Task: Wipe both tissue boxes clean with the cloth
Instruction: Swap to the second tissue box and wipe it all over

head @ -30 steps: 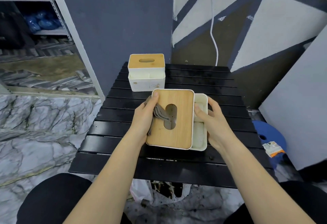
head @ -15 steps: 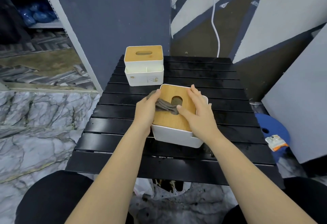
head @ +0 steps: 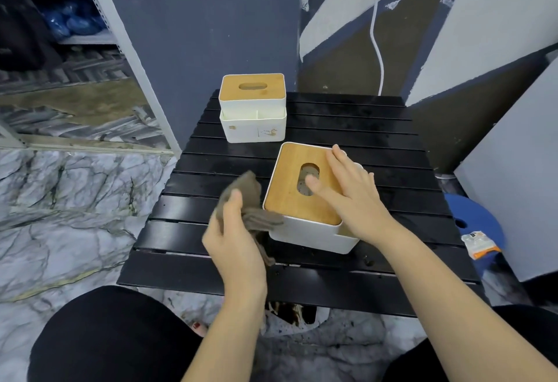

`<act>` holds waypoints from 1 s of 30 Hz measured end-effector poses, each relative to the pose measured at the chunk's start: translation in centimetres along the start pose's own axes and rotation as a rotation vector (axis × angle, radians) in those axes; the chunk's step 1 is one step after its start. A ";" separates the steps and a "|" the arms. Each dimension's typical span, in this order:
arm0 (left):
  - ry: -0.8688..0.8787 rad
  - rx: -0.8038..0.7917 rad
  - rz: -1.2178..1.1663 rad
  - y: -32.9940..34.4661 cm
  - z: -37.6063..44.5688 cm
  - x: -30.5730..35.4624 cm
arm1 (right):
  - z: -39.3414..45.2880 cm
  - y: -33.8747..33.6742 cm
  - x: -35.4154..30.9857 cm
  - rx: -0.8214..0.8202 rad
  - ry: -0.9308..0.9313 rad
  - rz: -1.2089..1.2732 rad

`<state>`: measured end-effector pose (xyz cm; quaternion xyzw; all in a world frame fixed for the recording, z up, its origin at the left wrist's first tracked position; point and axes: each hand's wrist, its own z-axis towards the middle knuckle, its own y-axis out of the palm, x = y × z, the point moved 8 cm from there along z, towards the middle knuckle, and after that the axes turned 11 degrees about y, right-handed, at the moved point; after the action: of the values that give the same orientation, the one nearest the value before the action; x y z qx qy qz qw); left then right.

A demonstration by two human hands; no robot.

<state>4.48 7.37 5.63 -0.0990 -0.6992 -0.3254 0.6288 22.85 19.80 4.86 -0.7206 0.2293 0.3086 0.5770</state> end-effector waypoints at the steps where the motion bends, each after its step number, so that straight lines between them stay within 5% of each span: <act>1: 0.101 -0.073 -0.003 1.2 0.5 2.1 | -0.2 0.0 0.3 -0.072 0.014 0.045; 4: 0.354 -0.488 0.237 6.8 2.1 4.9 | -1.2 0.0 1.0 -0.246 -0.026 0.102; 7: 0.496 -0.915 1.040 11.8 2.8 0.0 | -1.8 0.4 1.2 -0.249 -0.116 0.030; 11: 0.701 -1.005 1.421 14.4 1.8 -4.0 | -1.5 0.7 1.5 -0.160 -0.149 0.084; 15: 0.843 -1.173 1.248 15.1 -0.2 -3.8 | -1.4 0.6 1.8 -0.149 -0.118 0.155; 19: 0.741 -1.330 0.962 14.8 -1.7 -3.2 | -1.5 0.4 2.2 -0.140 -0.096 0.169; 25: 0.634 -1.351 0.679 11.0 -2.1 -1.4 | -1.7 0.3 2.6 -0.167 -0.057 0.270; 30: 0.718 -1.290 0.547 7.5 -2.3 -0.6 | -2.1 0.1 1.8 -0.164 -0.073 0.222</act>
<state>10.55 11.92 7.58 -0.5020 -0.0772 -0.5127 0.6922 24.42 17.83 3.83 -0.7237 0.2607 0.4143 0.4864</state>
